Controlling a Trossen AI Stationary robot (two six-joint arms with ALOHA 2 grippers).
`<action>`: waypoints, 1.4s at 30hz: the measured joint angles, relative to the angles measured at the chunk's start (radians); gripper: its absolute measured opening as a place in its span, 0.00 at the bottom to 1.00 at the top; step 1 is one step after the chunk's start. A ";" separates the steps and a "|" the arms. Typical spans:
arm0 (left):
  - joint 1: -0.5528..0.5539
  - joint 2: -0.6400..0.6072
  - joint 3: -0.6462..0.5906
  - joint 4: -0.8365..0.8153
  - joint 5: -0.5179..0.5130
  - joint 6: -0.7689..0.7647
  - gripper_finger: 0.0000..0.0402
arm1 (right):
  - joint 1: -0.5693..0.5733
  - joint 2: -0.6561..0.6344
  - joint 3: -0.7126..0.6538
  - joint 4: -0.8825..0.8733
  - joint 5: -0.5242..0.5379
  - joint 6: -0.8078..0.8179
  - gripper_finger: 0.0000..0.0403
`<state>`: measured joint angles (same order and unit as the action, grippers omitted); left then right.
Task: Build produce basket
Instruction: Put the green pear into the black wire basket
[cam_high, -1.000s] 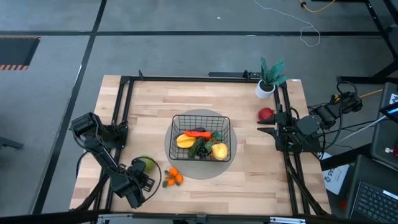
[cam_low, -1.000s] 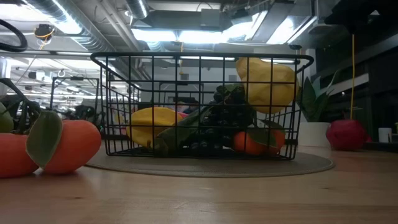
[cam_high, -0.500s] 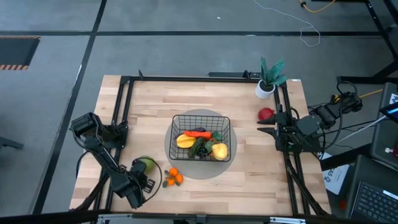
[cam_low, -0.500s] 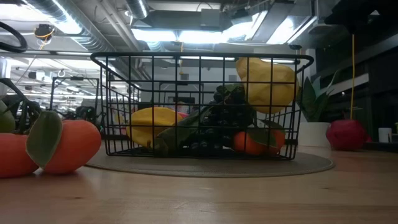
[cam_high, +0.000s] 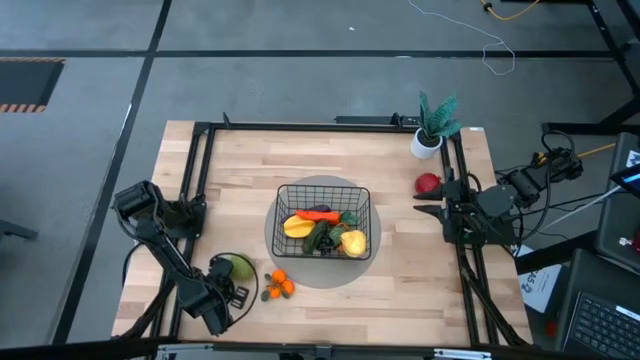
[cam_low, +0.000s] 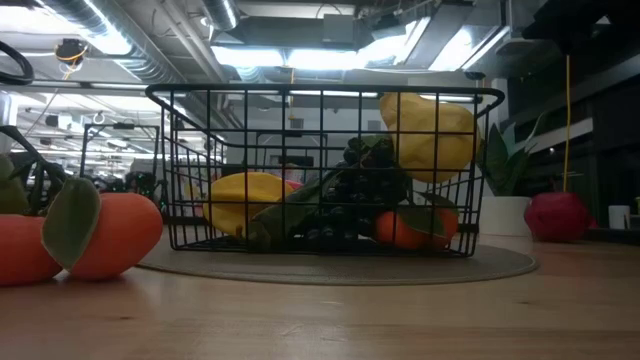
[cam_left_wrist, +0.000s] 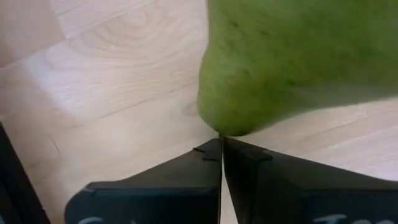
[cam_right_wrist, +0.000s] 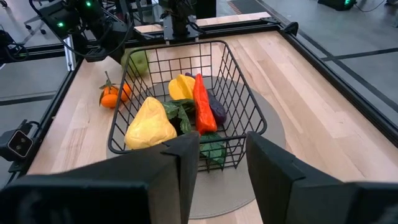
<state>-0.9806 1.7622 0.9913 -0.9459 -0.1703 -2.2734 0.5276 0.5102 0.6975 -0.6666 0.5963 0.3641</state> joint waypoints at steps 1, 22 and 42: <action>0.000 0.000 0.003 -0.009 0.000 -0.001 0.00 | 0.000 0.000 0.000 0.000 -0.008 0.000 0.31; 0.000 -0.002 0.398 -0.574 0.060 0.005 0.00 | 0.000 0.000 0.000 0.003 -0.068 -0.003 0.31; 0.040 -0.008 0.469 -0.625 0.035 0.083 0.04 | 0.000 0.000 0.000 0.003 -0.067 -0.003 0.31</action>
<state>-0.9401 1.7546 1.4605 -1.5712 -0.1358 -2.1907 0.5276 0.5106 0.6975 -0.6632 0.5293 0.3607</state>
